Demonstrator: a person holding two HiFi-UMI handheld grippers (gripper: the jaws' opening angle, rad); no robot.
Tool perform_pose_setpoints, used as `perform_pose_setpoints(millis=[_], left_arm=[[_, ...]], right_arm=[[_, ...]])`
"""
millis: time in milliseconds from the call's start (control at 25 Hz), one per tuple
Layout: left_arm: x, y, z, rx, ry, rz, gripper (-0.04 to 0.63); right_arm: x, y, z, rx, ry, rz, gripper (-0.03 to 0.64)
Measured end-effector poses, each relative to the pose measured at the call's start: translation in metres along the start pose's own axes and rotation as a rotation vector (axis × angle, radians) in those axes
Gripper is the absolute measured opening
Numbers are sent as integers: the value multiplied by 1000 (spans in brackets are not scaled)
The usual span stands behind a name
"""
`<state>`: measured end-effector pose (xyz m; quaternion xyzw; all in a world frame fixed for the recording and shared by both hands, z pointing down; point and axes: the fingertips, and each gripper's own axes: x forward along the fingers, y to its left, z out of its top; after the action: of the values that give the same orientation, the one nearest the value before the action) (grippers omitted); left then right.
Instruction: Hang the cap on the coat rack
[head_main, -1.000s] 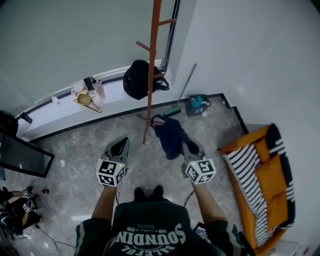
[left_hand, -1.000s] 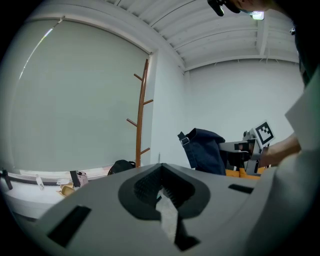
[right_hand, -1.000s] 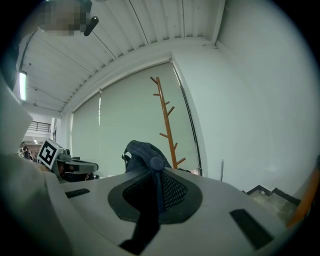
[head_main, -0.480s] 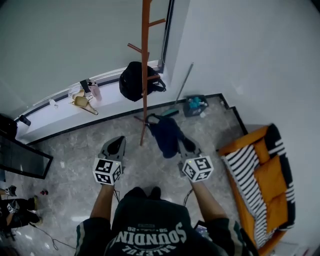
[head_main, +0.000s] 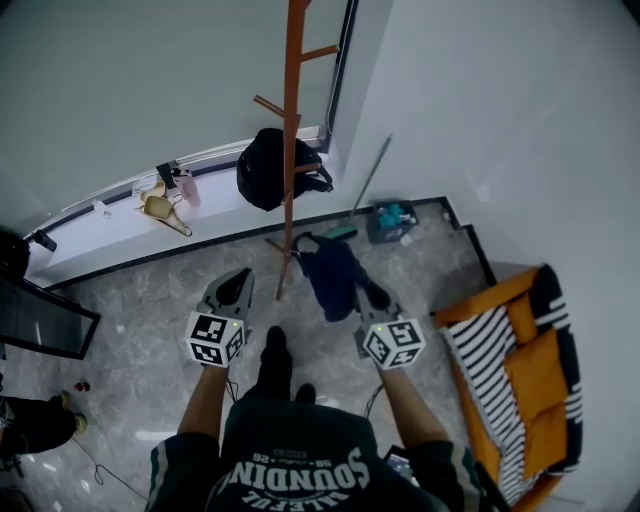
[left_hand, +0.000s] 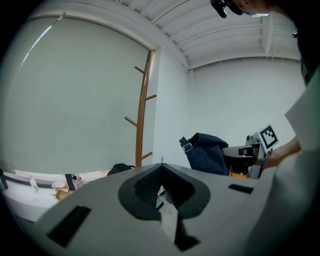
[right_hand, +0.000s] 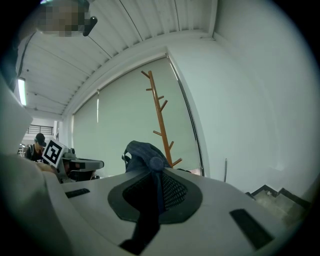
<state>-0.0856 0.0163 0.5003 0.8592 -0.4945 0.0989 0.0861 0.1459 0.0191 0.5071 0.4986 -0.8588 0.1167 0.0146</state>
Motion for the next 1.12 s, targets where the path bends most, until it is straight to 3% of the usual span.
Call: perform_pose_setpoints(millis=[640,1120], left_arm=[[127,112,36,15,23,-50,0],[177,144,42,1,35,-103,0]], right_arm=[[154,-50,45,-8,-3,-56,12],[194,-66,57,-3,3,-96,12]])
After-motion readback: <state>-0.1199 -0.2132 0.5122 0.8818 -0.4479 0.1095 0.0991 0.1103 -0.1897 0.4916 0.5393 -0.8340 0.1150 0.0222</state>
